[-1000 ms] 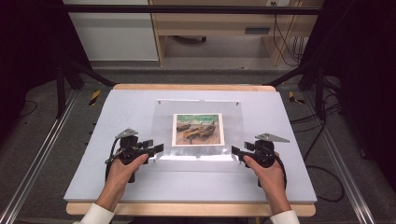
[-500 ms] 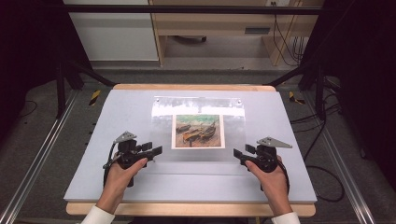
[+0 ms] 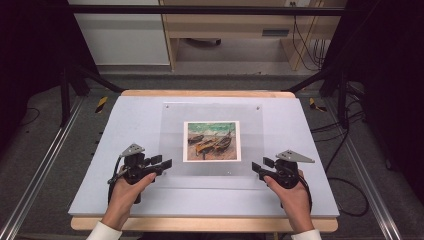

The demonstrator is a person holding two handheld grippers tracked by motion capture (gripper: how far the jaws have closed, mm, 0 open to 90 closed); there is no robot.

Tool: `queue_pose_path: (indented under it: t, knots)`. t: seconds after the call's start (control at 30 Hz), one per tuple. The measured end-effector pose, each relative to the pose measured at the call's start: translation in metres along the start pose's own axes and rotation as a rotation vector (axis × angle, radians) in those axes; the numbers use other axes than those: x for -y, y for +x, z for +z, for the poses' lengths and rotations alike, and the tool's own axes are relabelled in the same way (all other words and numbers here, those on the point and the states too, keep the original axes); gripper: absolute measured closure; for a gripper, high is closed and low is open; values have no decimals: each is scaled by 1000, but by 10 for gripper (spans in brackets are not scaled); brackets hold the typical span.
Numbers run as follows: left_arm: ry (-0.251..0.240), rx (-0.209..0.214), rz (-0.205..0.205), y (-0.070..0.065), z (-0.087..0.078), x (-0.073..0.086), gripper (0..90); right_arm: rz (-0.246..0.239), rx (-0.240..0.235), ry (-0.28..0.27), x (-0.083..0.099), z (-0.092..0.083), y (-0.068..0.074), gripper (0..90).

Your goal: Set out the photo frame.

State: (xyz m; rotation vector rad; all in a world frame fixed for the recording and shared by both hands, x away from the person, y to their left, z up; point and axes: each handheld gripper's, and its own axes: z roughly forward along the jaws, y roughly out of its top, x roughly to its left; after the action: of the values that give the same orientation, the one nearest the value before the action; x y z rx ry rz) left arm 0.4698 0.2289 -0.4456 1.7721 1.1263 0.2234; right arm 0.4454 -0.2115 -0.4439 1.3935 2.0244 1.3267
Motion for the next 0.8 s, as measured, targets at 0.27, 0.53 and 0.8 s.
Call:
queue_pose_path:
  t: [0.27, 0.53, 0.8]
  knots:
    - [-11, 11, -23, 0, -4, 4, 496, -1, -3, -1, 4, -4, 1, 502]
    - [4, 2, 2, -3, -8, 6, 514, -15, 7, 0, 7, -9, 4, 526]
    - [2, 2, 7, -5, -11, 10, 532, -17, 17, -5, 10, -12, 6, 547]
